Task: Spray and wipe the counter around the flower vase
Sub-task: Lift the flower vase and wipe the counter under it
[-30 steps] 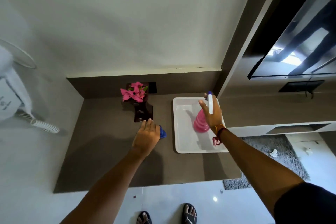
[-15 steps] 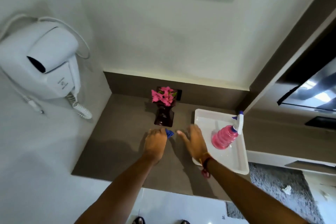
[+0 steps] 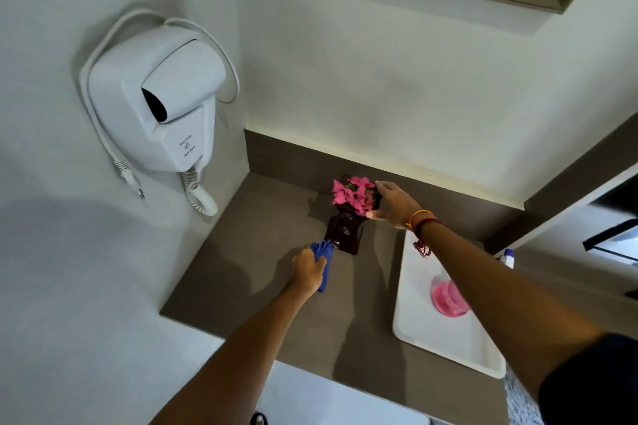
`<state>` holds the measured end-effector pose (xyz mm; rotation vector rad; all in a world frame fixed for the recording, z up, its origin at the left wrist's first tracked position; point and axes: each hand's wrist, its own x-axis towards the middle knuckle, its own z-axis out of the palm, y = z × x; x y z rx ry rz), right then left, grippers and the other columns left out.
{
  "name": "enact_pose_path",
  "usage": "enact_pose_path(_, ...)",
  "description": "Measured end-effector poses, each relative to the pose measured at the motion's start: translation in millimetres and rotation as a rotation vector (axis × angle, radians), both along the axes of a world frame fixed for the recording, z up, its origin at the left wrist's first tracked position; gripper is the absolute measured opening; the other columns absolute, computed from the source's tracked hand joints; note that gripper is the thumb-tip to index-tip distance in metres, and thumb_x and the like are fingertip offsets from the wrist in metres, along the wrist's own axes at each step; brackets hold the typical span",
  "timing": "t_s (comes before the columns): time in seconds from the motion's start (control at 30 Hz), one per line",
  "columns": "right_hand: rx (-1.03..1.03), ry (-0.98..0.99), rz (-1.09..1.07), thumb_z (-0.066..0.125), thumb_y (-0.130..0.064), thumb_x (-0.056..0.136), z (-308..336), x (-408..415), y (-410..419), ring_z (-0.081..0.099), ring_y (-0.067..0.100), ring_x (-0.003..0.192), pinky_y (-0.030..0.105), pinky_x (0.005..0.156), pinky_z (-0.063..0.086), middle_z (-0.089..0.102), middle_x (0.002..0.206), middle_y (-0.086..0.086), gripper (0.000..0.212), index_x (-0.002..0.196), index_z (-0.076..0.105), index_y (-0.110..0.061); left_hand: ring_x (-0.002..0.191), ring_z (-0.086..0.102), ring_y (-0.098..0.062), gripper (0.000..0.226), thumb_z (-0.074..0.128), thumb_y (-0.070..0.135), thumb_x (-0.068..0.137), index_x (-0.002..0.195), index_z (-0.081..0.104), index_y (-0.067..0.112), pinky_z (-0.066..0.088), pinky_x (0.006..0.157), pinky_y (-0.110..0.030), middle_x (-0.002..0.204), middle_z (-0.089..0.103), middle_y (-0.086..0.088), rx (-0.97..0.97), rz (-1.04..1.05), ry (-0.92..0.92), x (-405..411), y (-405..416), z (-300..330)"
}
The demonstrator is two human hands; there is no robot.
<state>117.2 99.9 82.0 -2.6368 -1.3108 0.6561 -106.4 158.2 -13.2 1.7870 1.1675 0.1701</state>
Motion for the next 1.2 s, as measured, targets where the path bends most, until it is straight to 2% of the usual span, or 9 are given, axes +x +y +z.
enact_pose_path(0.07, -0.007, 0.002, -0.009, 0.072, -0.045, 0.085, 1.1, -1.2, -0.1, 0.036, 0.034, 0.145, 0.048, 0.118, 0.037, 0.027, 0.161, 0.011, 0.098, 0.159, 0.020, -0.007, 0.093, 0.067, -0.039, 0.021, 0.053, 0.011, 0.097, 0.103, 0.061, -0.008, 0.054, 0.078, -0.042, 0.102, 0.069, -0.026, -0.019, 0.049, -0.025, 9.3, 2.3, -1.5)
enact_pose_path(0.23, 0.037, 0.017, -0.126, 0.081, -0.049, 0.075, -1.2, -6.3, -0.5, 0.054, 0.034, 0.126, 0.049, 0.107, 0.049, 0.041, 0.139, 0.011, 0.086, 0.140, 0.046, -0.005, 0.106, 0.064, -0.040, 0.025, 0.049, 0.006, 0.099, 0.116, 0.058, -0.010, 0.053, 0.090, -0.047, 0.116, 0.065, -0.029, -0.116, 0.283, -0.097, 49.0, 4.6, 9.4)
enact_pose_path(0.33, 0.047, 0.019, -0.162, 0.081, -0.046, 0.076, -4.1, -10.3, -0.6, 0.053, 0.033, 0.128, 0.047, 0.110, 0.047, 0.044, 0.140, 0.013, 0.087, 0.143, 0.045, -0.004, 0.114, 0.061, -0.038, 0.035, 0.049, -0.001, 0.098, 0.132, 0.048, -0.005, 0.049, 0.097, -0.044, 0.125, 0.061, -0.027, -0.071, 0.421, -0.206, 74.5, -4.0, 24.4)
enact_pose_path(0.47, 0.049, 0.003, -0.174, 0.082, -0.044, 0.075, -6.0, -10.0, 1.7, 0.053, 0.032, 0.128, 0.042, 0.110, 0.047, 0.050, 0.139, 0.015, 0.085, 0.141, 0.047, -0.004, 0.143, 0.035, -0.037, 0.063, 0.053, -0.003, 0.097, 0.152, 0.020, -0.005, 0.034, 0.118, -0.043, 0.153, 0.035, -0.027, 0.119, 0.233, -0.253, 93.1, -31.7, 17.0)
enact_pose_path(0.67, 0.013, 0.000, -0.161, 0.085, -0.040, 0.073, -8.0, -3.3, 9.2, 0.055, 0.034, 0.125, 0.041, 0.106, 0.049, 0.056, 0.134, 0.017, 0.081, 0.136, 0.049, -0.004, 0.151, 0.010, -0.035, 0.073, 0.052, -0.005, 0.095, 0.152, 0.006, -0.006, 0.021, 0.124, -0.042, 0.162, 0.012, -0.025, 0.357, 0.079, -0.085, 103.0, -57.4, -6.6)
enact_pose_path(0.83, 0.030, 0.019, -0.158, 0.084, -0.038, 0.075, -9.1, -5.7, 7.0, 0.058, 0.035, 0.124, 0.042, 0.104, 0.051, 0.060, 0.133, 0.016, 0.076, 0.134, 0.050, -0.005, 0.147, 0.023, -0.043, 0.069, 0.056, 0.007, 0.095, 0.150, 0.018, -0.011, 0.029, 0.120, -0.047, 0.156, 0.025, -0.033, 0.562, -0.072, 0.019, 92.4, -64.6, -32.5)
enact_pose_path(0.93, 0.020, 0.034, -0.147, 0.083, -0.036, 0.077, -7.4, -7.3, 7.6, 0.059, 0.035, 0.123, 0.041, 0.102, 0.053, 0.061, 0.132, 0.016, 0.071, 0.132, 0.050, -0.005, 0.147, 0.020, -0.045, 0.064, 0.048, 0.004, 0.099, 0.150, 0.013, -0.012, 0.026, 0.121, -0.051, 0.155, 0.021, -0.036, 0.659, -0.170, 0.022, 83.4, -56.4, -54.7)
enact_pose_path(1.07, 0.025, 0.057, -0.141, 0.082, -0.035, 0.078, -4.9, -7.7, 6.6, 0.062, 0.035, 0.119, 0.042, 0.100, 0.054, 0.063, 0.129, 0.016, 0.067, 0.129, 0.051, -0.005, 0.149, 0.014, -0.041, 0.056, 0.035, 0.000, 0.102, 0.151, 0.012, -0.010, 0.018, 0.123, -0.050, 0.159, 0.018, -0.032, 0.641, -0.365, 0.126, 75.5, -43.5, -71.2)
enact_pose_path(1.2, 0.033, 0.077, -0.155, 0.083, -0.037, 0.076, -2.3, -9.3, 5.0, 0.064, 0.034, 0.117, 0.041, 0.099, 0.055, 0.065, 0.128, 0.015, 0.067, 0.127, 0.051, -0.006, 0.140, 0.037, -0.035, 0.050, 0.041, 0.006, 0.100, 0.147, 0.028, -0.006, 0.033, 0.118, -0.038, 0.150, 0.040, -0.026, 0.467, -0.095, 0.144, 73.6, -23.8, -61.1)
